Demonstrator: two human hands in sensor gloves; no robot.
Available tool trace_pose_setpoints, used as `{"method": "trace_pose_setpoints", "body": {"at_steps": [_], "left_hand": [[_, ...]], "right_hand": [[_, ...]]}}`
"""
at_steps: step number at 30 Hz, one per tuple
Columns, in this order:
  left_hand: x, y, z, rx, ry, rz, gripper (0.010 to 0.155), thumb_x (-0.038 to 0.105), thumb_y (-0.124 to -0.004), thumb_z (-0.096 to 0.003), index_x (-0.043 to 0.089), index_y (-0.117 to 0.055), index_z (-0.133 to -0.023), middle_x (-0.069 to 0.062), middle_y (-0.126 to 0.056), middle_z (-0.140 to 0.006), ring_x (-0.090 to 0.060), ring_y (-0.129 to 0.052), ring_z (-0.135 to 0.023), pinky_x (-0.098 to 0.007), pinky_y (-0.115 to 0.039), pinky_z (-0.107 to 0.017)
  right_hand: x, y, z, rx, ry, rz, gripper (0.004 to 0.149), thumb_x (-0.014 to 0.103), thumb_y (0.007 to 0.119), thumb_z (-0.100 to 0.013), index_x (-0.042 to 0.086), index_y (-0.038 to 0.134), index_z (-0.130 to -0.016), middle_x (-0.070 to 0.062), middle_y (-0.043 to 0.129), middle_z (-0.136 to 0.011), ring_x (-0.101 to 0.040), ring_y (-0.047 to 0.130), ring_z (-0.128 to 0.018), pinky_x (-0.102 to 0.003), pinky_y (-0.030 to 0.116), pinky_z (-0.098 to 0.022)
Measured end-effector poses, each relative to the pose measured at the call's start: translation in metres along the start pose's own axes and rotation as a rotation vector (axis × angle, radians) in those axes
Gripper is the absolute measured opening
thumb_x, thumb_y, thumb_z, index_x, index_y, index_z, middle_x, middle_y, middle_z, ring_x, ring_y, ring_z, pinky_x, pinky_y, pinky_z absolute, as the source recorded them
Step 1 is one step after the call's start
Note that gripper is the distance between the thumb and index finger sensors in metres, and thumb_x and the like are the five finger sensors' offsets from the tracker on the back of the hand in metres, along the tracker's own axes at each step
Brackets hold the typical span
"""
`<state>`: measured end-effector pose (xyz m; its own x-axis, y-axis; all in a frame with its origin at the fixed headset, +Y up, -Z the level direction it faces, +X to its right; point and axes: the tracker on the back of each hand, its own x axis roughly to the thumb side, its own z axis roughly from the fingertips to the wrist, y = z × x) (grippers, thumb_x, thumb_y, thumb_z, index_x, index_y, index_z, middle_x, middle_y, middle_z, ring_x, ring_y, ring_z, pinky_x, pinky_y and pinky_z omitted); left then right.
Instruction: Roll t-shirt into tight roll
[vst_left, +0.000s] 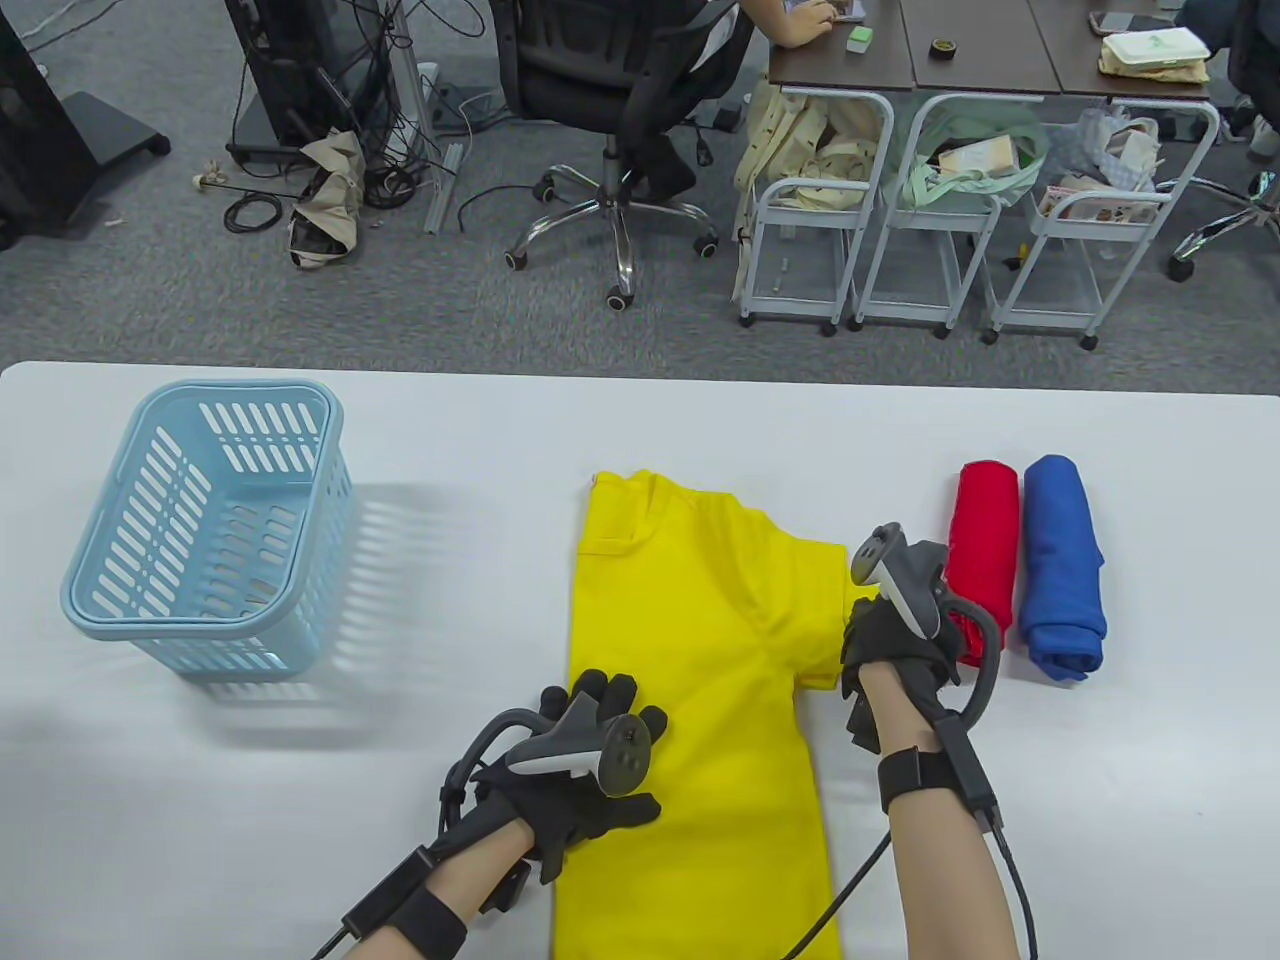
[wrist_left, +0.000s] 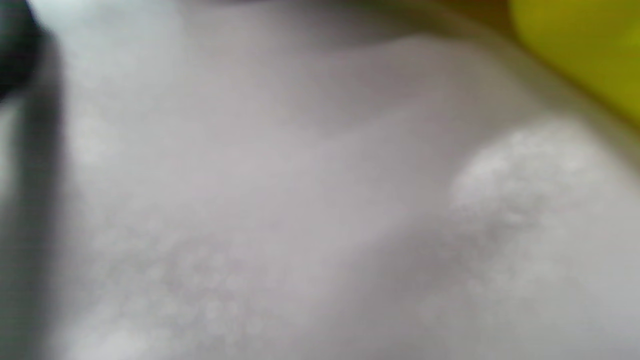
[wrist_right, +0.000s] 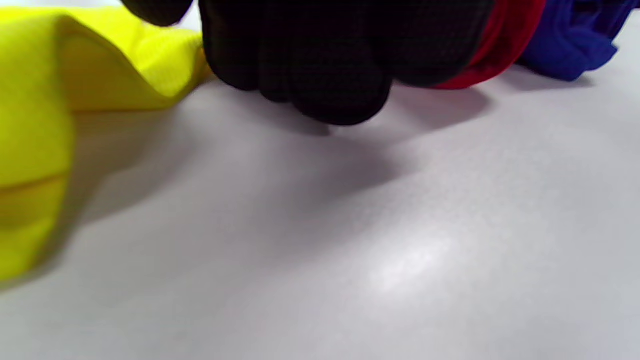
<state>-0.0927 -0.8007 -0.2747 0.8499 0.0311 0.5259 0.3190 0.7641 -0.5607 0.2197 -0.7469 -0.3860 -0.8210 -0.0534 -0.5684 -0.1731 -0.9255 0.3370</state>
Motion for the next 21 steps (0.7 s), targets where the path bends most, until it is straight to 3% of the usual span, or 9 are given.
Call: {"method": "trace_pose_setpoints", "body": {"at_steps": [4, 8, 10, 12, 13, 21], "left_hand": [[0.0, 0.0, 0.0, -0.001, 0.0, 0.001, 0.081, 0.073, -0.023, -0.0473, 0.034, 0.019, -0.105, -0.01, 0.026, -0.111, -0.043, 0.015, -0.103, -0.063, -0.005, -0.074], [0.0, 0.0, 0.001, 0.002, 0.017, 0.0, 0.081, 0.073, -0.024, -0.0473, 0.034, 0.018, -0.105, -0.01, 0.025, -0.111, -0.043, 0.013, -0.104, -0.064, -0.007, -0.074], [0.0, 0.001, 0.003, 0.004, 0.044, -0.01, 0.08, 0.072, -0.024, -0.0472, 0.035, 0.017, -0.105, -0.011, 0.023, -0.112, -0.043, 0.011, -0.105, -0.065, -0.009, -0.075], [0.001, 0.001, 0.008, 0.003, 0.07, -0.02, 0.08, 0.072, -0.025, -0.0477, 0.034, 0.015, -0.106, -0.012, 0.02, -0.114, -0.044, 0.007, -0.106, -0.065, -0.014, -0.076], [0.001, 0.001, 0.01, -0.001, 0.075, -0.024, 0.081, 0.072, -0.025, -0.0481, 0.033, 0.015, -0.107, -0.013, 0.019, -0.114, -0.045, 0.005, -0.107, -0.065, -0.015, -0.077], [-0.005, -0.005, 0.006, -0.034, 0.027, 0.027, 0.081, 0.072, -0.025, -0.0479, 0.034, 0.021, -0.103, -0.01, 0.028, -0.109, -0.042, 0.017, -0.102, -0.065, -0.004, -0.073]], "right_hand": [[0.006, -0.004, 0.005, 0.034, -0.04, -0.056, 0.067, 0.065, 0.058, -0.052, 0.017, 0.07, -0.097, -0.01, 0.077, -0.091, -0.018, 0.092, -0.062, -0.043, 0.075, -0.052], [0.023, 0.008, 0.007, 0.045, -0.02, 0.058, 0.078, 0.066, 0.071, -0.046, 0.012, 0.059, -0.101, -0.014, 0.066, -0.095, -0.021, 0.085, -0.067, -0.046, 0.07, -0.055], [0.028, 0.01, 0.008, -0.011, -0.004, 0.121, 0.071, 0.063, 0.071, -0.046, 0.016, 0.061, -0.098, -0.01, 0.069, -0.092, -0.016, 0.087, -0.064, -0.044, 0.073, -0.054], [0.029, 0.01, 0.007, 0.037, -0.023, 0.015, 0.05, 0.052, 0.074, -0.051, 0.02, 0.07, -0.089, -0.006, 0.076, -0.083, -0.015, 0.09, -0.056, -0.044, 0.074, -0.051], [0.027, 0.01, 0.006, 0.043, -0.012, -0.012, 0.047, 0.049, 0.075, -0.051, 0.019, 0.073, -0.087, -0.006, 0.078, -0.081, -0.015, 0.091, -0.054, -0.045, 0.075, -0.05], [0.027, 0.014, 0.006, 0.005, -0.056, 0.028, 0.043, 0.045, 0.071, -0.054, 0.017, 0.071, -0.087, -0.005, 0.079, -0.078, -0.011, 0.091, -0.051, -0.041, 0.077, -0.049]]}}
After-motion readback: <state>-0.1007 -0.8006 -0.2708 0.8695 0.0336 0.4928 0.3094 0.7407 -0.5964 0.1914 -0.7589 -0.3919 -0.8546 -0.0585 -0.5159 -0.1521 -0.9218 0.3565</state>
